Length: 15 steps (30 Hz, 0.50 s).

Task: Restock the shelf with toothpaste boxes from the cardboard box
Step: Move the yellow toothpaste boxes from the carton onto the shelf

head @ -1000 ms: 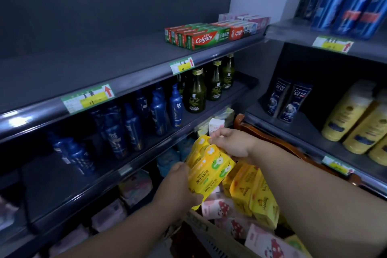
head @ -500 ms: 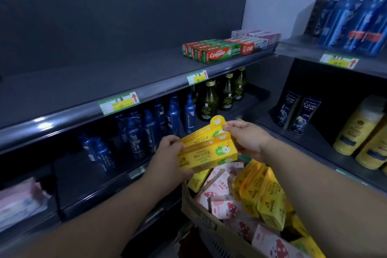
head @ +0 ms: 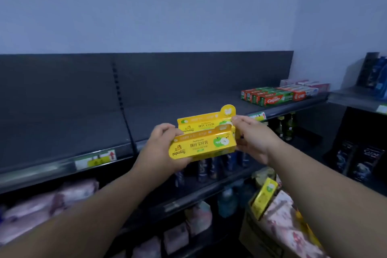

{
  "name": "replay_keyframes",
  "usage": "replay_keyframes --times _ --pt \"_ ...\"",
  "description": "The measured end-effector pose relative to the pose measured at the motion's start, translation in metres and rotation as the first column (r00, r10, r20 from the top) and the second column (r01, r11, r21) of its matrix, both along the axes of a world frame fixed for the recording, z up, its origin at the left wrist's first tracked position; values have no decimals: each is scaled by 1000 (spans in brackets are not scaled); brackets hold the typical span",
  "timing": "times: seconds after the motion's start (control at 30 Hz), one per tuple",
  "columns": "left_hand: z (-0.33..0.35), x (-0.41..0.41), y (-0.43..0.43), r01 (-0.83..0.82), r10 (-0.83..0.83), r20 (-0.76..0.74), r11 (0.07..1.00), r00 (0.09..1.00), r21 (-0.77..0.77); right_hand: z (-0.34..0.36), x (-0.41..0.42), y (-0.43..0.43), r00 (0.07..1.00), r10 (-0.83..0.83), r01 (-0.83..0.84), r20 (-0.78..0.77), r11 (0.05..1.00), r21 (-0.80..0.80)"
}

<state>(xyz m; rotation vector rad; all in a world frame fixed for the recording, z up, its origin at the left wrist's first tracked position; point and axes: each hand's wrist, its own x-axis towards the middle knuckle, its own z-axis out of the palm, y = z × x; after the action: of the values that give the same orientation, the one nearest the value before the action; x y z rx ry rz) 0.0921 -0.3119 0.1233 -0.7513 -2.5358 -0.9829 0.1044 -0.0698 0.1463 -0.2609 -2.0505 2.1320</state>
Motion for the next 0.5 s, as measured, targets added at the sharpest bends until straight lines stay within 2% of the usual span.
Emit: replay_keyframes --times 0.23,0.5 --pt "21 34 -187 -196 197 -46 980 979 11 20 -7 -183 988 144 -145 -45 989 -17" --pt "24 83 -377 -437 433 -95 899 897 -35 19 -12 -372 955 292 -293 -53 956 -21"
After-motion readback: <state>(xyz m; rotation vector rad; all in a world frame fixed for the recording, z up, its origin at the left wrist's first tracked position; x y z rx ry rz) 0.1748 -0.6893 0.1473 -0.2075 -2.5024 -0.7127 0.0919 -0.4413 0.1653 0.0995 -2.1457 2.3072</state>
